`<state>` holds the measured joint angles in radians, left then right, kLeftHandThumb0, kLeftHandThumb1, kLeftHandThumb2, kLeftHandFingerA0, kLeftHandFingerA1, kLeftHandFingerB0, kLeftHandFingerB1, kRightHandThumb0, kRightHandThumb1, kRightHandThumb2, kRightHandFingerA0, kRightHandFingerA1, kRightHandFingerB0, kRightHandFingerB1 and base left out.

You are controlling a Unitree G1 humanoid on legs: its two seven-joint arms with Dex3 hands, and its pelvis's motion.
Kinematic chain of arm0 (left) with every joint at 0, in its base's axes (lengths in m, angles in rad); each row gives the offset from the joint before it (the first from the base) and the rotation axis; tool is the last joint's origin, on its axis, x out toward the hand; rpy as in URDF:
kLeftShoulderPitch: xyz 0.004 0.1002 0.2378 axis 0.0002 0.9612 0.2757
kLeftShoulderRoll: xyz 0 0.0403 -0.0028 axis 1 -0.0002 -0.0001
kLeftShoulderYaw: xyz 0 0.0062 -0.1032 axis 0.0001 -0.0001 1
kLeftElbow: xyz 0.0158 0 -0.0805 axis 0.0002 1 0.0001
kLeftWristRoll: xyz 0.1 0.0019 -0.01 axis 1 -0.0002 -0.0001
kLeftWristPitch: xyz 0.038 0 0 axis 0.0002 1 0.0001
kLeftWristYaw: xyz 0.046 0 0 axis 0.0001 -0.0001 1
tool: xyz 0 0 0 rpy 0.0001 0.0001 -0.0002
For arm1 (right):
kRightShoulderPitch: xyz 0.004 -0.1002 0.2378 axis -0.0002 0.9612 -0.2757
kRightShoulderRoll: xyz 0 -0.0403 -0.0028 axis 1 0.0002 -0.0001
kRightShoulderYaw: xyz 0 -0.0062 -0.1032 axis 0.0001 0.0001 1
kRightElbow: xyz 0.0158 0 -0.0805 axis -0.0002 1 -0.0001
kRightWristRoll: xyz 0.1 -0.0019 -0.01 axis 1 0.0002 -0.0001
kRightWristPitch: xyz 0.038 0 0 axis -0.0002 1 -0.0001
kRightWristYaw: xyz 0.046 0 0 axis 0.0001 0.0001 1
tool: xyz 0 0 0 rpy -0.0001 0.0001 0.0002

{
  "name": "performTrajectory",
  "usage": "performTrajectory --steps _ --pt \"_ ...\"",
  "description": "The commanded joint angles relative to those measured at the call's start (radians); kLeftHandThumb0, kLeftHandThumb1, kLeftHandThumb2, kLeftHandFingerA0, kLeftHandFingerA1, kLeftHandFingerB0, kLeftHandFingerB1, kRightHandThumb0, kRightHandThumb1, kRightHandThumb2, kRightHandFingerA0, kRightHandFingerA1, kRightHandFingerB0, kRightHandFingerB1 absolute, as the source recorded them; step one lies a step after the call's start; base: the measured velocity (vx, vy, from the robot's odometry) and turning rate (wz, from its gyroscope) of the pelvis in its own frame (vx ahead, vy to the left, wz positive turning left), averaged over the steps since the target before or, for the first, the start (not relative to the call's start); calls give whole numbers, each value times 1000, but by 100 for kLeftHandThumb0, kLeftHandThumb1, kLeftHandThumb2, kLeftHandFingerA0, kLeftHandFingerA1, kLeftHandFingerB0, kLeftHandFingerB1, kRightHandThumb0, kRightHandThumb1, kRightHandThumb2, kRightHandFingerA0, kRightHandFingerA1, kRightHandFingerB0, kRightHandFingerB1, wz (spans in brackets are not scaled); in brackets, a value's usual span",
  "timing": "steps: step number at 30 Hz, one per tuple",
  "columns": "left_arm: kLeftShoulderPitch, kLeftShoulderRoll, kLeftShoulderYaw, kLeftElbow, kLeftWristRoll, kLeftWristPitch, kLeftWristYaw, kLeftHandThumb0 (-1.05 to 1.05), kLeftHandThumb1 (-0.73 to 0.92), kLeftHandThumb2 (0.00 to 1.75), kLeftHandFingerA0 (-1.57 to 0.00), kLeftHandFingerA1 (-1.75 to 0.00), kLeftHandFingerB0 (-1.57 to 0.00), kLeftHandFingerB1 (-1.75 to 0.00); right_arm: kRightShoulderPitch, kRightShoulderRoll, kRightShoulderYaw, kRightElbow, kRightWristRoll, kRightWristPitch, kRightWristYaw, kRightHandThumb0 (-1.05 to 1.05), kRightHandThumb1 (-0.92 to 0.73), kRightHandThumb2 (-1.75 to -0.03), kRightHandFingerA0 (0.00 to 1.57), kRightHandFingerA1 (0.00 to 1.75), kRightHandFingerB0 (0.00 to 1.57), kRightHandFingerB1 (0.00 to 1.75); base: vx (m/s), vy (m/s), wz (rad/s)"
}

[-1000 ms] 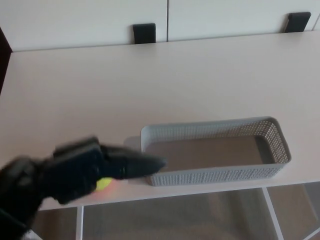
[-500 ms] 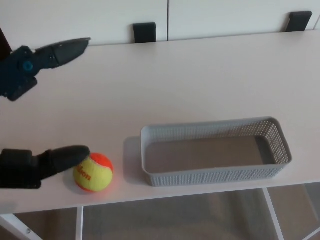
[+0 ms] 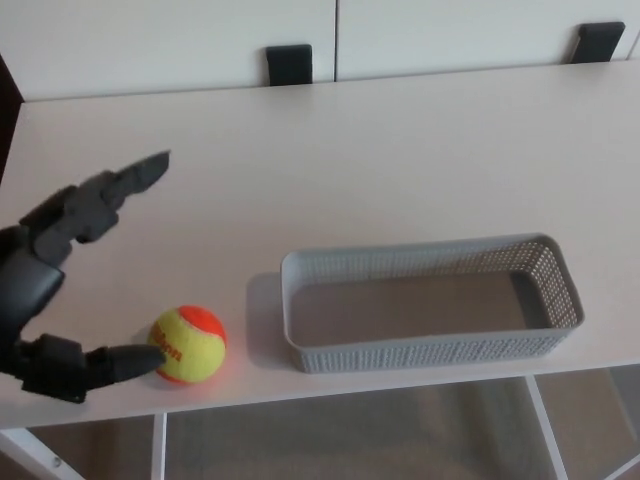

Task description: The robot walk towards a table in front and uses its left hand to pickup a tennis ball on the left side and put it in a container on the right hand side

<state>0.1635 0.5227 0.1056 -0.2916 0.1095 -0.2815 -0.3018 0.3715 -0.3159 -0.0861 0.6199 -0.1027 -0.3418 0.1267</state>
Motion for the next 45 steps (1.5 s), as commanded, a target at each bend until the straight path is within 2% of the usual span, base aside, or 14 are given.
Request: performTrajectory --steps 1,3,4,7,9,10,12,13,36,38,40,41,43,45 --pt "15 22 -42 64 123 24 5 -64 39 77 0 -14 0 -6 12 -12 -3 -25 3 15 0 -30 -51 -54 70 51 62 44 0 0 0" --pt "16 20 -50 72 145 22 16 -64 38 78 0 -16 0 -8 11 -12 -2 -23 2 17 -1 -30 -51 -54 70 51 62 43 0 0 0" --pt "17 12 -58 82 153 27 22 -62 37 78 0 -18 0 -9 10 -11 -3 -23 5 21 2 -36 -44 -68 64 58 58 52 0 0 0" --pt "13 3 -68 101 164 29 30 -62 37 77 0 -17 0 -9 -3 -10 -1 10 -2 16 -5 -36 -44 -68 65 57 58 51 0 0 0" --pt "5 -5 -72 123 171 15 42 -61 36 77 0 -19 0 -12 -4 -9 2 15 -6 8 -9 -29 -51 -55 69 50 61 43 0 0 0" --pt "0 -39 -66 151 159 -8 79 -53 39 53 -6 -29 -7 -24 -2 -7 1 10 -5 11 -9 -29 -51 -55 69 50 61 43 0 0 0" --pt "-7 -75 -59 179 173 -32 136 -54 40 53 -13 -34 -12 -24 -8 -7 1 23 -4 8 -8 -36 -45 -67 65 57 57 51 0 0 0" --pt "-20 -104 -53 213 193 -60 189 -28 24 82 -2 -49 0 -48 -10 -7 0 24 -1 9 -3 -37 -44 -67 66 58 58 51 0 0 0" --pt "-85 -176 -134 257 330 21 260 -29 21 81 -2 -50 0 -49 -6 -5 3 -32 0 31 1 -36 -44 -67 65 57 58 52 0 0 0" --pt "-74 -177 -142 237 308 45 231 -49 33 66 -9 -43 -1 -26 -19 -5 2 -14 1 27 0 -37 -44 -68 67 59 59 52 0 0 0" --pt "-67 -177 -147 226 308 50 228 -41 29 71 -11 -47 0 -35 -28 -6 2 1 0 21 -1 -38 -44 -68 66 58 59 52 0 0 0" --pt "-53 -176 -154 211 317 51 228 -52 37 62 -12 -40 -9 -29 -33 -9 4 10 -4 20 0 -38 -44 -68 66 58 58 52 0 0 0" --pt "-44 -176 -160 195 317 61 220 -43 30 72 -11 -47 0 -35 -43 -10 6 26 -6 17 0 -39 -44 -68 66 58 58 52 0 0 0" --pt "-33 -176 -164 176 309 72 210 -46 40 53 -13 -34 -10 -24 -53 -9 5 42 -5 15 -2 -38 -44 -68 66 58 59 52 0 0 0"
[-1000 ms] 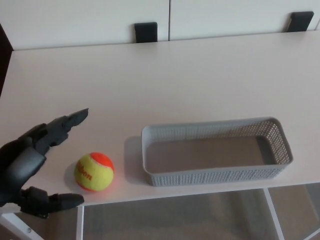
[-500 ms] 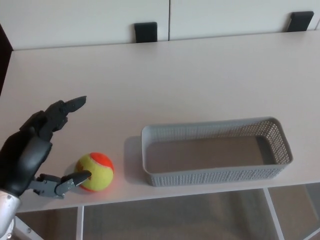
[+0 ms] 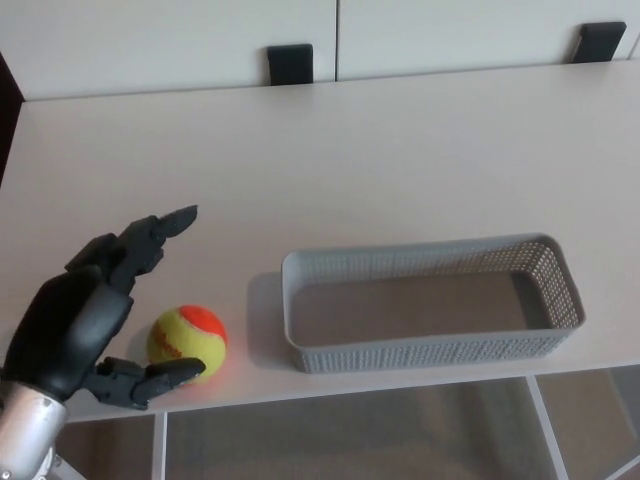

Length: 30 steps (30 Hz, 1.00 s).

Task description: The robot walk towards a table in front and uses its left hand to pickup a tennis ball on the left side and put it in a container on the right hand side

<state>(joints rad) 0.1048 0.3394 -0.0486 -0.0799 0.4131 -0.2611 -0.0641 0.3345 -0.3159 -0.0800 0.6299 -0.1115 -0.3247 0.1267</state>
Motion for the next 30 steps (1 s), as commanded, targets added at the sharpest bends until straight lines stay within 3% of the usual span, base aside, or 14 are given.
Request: performTrajectory --steps 1,2,3,4,12,13,14,23,24,30 --pt "30 7 -12 -43 9 55 -28 -46 40 53 -13 -34 -10 -24 -18 -9 -1 35 4 -3 -3 -38 -44 -68 66 58 59 52 0 0 0" --pt "33 8 -15 -52 11 56 -30 -27 22 80 -2 -50 0 -49 -25 -10 0 36 2 -2 -6 -37 -44 -67 66 57 59 51 0 0 0" --pt "34 11 -17 -59 11 60 -35 -51 35 62 -12 -40 -8 -26 -39 -11 1 51 -1 0 -8 -34 -44 -65 66 55 59 50 0 0 0" --pt "34 11 -18 -61 12 62 -36 -27 23 81 -1 -50 0 -49 -43 -10 0 55 2 2 -7 -33 -44 -64 67 56 59 50 0 0 0" --pt "29 5 -34 -58 22 90 -36 -26 24 81 -1 -49 0 -48 -39 -3 -1 -16 4 61 -10 -34 -43 -65 67 57 58 51 0 0 0" --pt "36 -1 -39 -60 23 93 -33 -46 37 60 -18 -40 -12 -32 -23 -3 -4 -33 8 64 -7 -34 -43 -65 66 57 58 51 0 0 0" --pt "35 -6 -42 -57 24 97 -29 -43 35 60 -24 -43 -12 -33 -19 -5 -5 -42 8 70 -7 -34 -44 -65 67 57 58 51 0 0 0" --pt "-9 -15 -62 14 49 114 -11 -39 37 60 -21 -42 -15 -34 -16 -10 -5 -75 3 96 -6 -35 -44 -66 69 59 58 51 0 0 0" --pt "-15 -15 -64 19 54 118 -11 -20 31 85 -9 -52 -8 -50 -21 -12 -5 -72 3 97 -5 -35 -43 -66 68 58 58 51 0 0 0" --pt "-64 -23 -79 60 76 135 -1 -20 31 85 -9 -52 -8 -50 -26 -20 -2 -111 -7 124 -6 -37 -44 -67 66 57 58 51 0 0 0"
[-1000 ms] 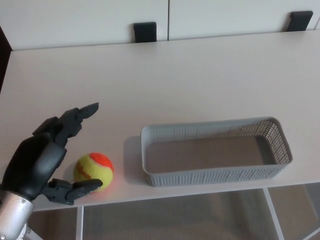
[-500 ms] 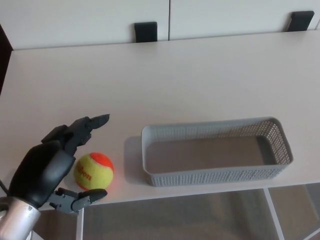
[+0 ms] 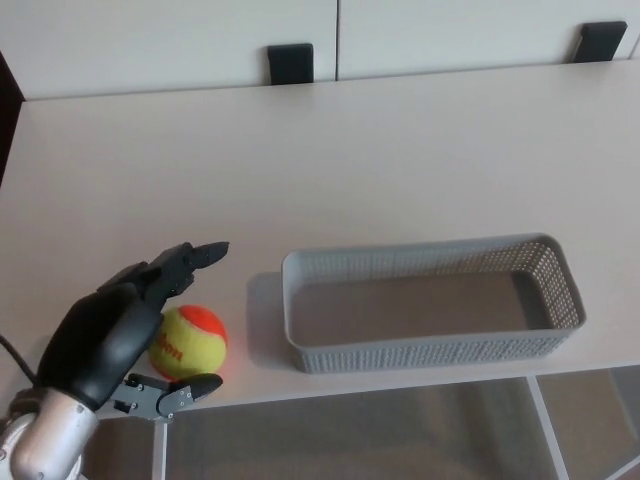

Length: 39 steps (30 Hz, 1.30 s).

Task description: The robot walk towards a table in front and uses its left hand to pickup a tennis ball on the left side and put it in a container on the right hand side

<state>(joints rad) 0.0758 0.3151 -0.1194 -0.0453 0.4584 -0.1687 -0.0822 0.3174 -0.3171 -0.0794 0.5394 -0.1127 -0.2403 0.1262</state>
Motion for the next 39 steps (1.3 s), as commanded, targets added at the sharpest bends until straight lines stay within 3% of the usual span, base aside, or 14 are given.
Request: performTrajectory --steps 1,3,4,8,9,19,21,23,27,30,31,32,33,39 --pt "-40 1 -9 24 34 48 15 -20 31 85 -9 -52 -8 -50 -13 -18 -3 -25 -4 50 -6 -36 -44 -66 66 56 58 51 0 0 0" --pt "-44 -1 -15 26 41 53 21 -20 29 85 -10 -52 -9 -51 -6 -14 -8 -46 3 69 -3 -34 -45 -66 68 56 58 50 0 0 0" --pt "-47 -4 -19 26 44 62 21 -40 37 60 -25 -41 -16 -33 -3 -14 -9 -61 5 81 0 -34 -46 -66 66 55 58 50 0 0 0" --pt "-58 0 -37 28 75 98 13 -22 28 81 -36 -61 -6 -46 -1 -16 -11 -82 7 95 3 -34 -45 -66 65 55 57 50 0 0 0" --pt "-61 10 -47 35 96 101 13 -34 42 53 -50 -45 -20 -28 1 -15 -12 -84 8 92 2 -34 -45 -66 64 55 57 50 0 0 0" --pt "-91 92 -147 37 176 183 -110 -35 43 53 -57 -46 -20 -29 -27 -11 -20 -90 18 122 8 -33 -46 -65 64 54 56 50 0 0 0" --pt "-95 104 -167 29 169 221 -160 -27 44 53 -80 -54 -22 -29 -29 -18 -16 -100 6 131 6 -26 -51 -55 64 46 59 42 0 0 0" --pt "-95 112 -176 18 166 245 -189 -25 47 54 -80 -89 -21 -29 -30 -19 -15 -97 3 129 3 -25 -51 -55 66 46 59 42 0 0 0" --pt "-116 159 -243 -3 261 315 -269 -13 71 61 -74 -117 -32 -32 -29 -23 -21 -106 11 138 13 -26 -52 -55 65 46 58 42 0 0 0" --pt "-124 179 -272 -1 332 322 -228 -10 83 65 -100 -85 -67 -42 -46 -25 -20 -109 10 160 16 -34 -46 -66 64 54 56 49 0 0 0" --pt "-127 181 -275 2 339 322 -210 -10 83 65 -100 -85 -67 -42 -54 -23 -21 -107 12 165 16 -34 -46 -66 64 54 56 49 0 0 0" --pt "-117 175 -268 0 341 312 -163 -11 79 63 -82 -132 -80 -49 -56 -24 -20 -105 12 162 17 -34 -46 -66 64 54 56 49 0 0 0" --pt "-107 171 -261 1 339 299 -123 -9 78 64 -80 -140 -80 -54 -53 -22 -19 -108 11 162 17 -34 -46 -66 64 54 57 49 0 0 0" --pt "-95 152 -232 18 322 236 -8 -10 74 64 -76 -152 -77 -64 -63 -20 -15 -113 7 171 17 -27 -52 -55 67 47 59 42 0 0 0"
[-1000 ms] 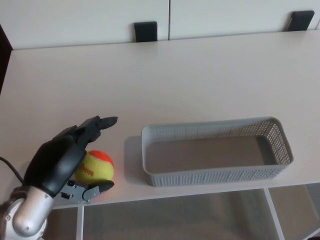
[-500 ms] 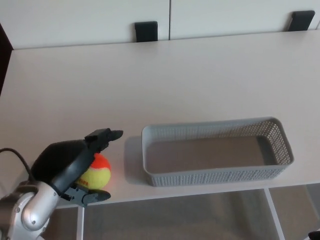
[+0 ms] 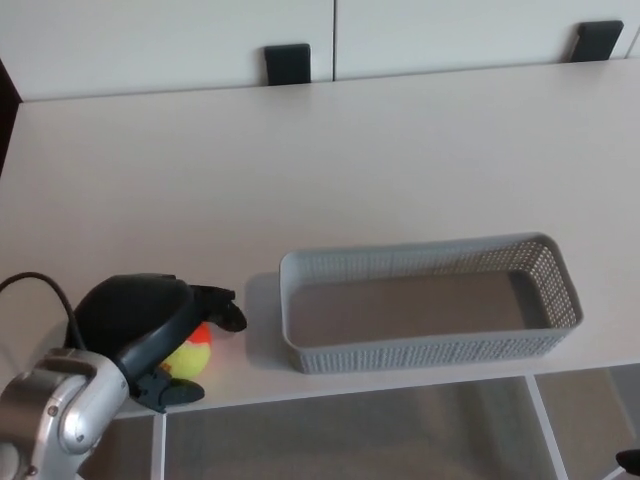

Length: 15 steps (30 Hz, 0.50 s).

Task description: The robot walk towards a table in front and uses its left hand to pickup a tennis ball on the left side and put it in a container on the right hand side

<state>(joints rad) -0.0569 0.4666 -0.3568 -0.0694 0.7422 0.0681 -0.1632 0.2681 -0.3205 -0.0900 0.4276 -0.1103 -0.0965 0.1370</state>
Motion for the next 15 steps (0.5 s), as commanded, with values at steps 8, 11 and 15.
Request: performTrajectory --steps 8,11,15 --pt "64 -52 66 -34 -44 -46 117 -9 87 65 -79 -154 -67 -94 -27 -18 -2 11 -3 26 -3 -28 -52 -55 68 46 61 42 0 0 0" --pt "77 -73 90 -93 -63 -68 137 -8 87 66 -80 -156 -70 -93 -27 -16 -6 8 5 32 2 -35 -46 -67 65 54 58 50 0 0 0" --pt "84 -106 118 -170 -89 -54 120 -12 86 67 -92 -142 -73 -85 -28 -22 -4 -3 -2 39 2 -29 -53 -55 67 46 61 42 0 0 0"
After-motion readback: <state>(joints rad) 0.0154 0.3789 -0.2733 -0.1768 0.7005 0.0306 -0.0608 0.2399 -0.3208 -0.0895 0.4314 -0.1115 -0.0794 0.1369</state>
